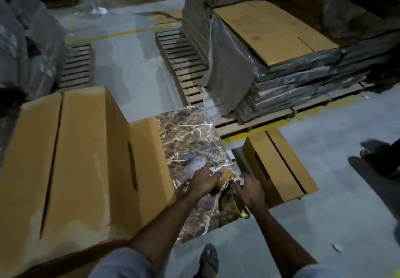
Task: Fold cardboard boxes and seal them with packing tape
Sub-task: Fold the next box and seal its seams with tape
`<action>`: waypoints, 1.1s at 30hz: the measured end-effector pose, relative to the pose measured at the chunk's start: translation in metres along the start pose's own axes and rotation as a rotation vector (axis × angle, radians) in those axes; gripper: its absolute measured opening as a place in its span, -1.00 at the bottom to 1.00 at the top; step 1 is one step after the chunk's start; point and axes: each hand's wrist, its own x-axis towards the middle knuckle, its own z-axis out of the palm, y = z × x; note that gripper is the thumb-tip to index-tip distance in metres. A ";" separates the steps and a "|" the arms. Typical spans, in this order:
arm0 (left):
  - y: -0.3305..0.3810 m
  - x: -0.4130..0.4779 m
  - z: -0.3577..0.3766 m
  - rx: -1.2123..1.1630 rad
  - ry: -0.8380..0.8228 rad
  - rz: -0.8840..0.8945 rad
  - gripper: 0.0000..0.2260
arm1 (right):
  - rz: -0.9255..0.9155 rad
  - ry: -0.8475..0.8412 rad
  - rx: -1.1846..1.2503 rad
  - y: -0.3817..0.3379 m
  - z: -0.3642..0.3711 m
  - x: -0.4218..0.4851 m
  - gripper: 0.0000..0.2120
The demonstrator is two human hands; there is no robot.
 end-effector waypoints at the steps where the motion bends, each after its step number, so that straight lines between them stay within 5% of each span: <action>1: 0.000 0.007 0.008 -0.008 -0.016 -0.029 -0.45 | -0.014 -0.029 -0.050 0.002 0.010 0.001 -0.63; 8: -0.003 0.032 0.029 0.035 -0.006 -0.154 -0.61 | -0.023 -0.037 -0.252 0.001 0.048 0.003 -0.74; 11: -0.008 0.031 0.031 0.036 0.006 -0.180 -0.67 | -0.005 -0.021 -0.225 0.007 0.051 0.015 -0.86; 14: -0.016 0.023 0.033 0.021 0.011 -0.195 -0.59 | -0.061 -0.063 -0.127 0.015 0.048 0.024 -0.77; 23: -0.045 -0.046 0.011 -0.292 0.174 -0.153 -0.60 | -0.426 -0.254 -0.056 -0.010 0.003 0.019 -0.78; 33: -0.061 -0.097 -0.066 -0.573 0.234 -0.064 -0.40 | -0.794 -0.233 -0.147 -0.125 -0.083 -0.052 -0.78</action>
